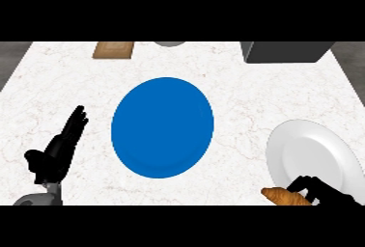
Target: Pick the croissant from the plate and place it in the plate
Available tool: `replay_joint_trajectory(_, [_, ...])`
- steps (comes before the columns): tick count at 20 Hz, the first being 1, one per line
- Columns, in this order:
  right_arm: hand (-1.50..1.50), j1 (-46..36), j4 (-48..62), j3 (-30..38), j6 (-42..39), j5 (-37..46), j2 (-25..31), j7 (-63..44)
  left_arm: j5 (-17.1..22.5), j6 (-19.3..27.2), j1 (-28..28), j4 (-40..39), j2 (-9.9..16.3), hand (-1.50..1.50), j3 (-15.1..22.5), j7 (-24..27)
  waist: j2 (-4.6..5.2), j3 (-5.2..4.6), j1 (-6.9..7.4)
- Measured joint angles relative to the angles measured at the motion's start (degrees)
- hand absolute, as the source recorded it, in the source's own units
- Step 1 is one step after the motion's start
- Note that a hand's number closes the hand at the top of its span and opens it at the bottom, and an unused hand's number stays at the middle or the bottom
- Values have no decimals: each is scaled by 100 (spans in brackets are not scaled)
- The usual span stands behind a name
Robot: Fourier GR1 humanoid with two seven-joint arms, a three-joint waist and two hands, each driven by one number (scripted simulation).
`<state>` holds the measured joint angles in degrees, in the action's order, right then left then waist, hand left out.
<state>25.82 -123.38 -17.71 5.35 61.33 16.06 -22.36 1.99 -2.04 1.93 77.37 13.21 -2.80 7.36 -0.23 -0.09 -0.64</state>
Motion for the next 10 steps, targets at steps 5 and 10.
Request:
replay_joint_trajectory(5, [150, -2, -889, -379, 41, 566, -154, -205, -36, -48, -33, 50, 3, 0, 2, 15, 4, 4, 18])
replay_joint_trajectory(10, [150, -617, -1181, -684, -191, 949, -405, -517, -56, -44, 79, -28, -51, 0, -24, 2, 13, 3, 47])
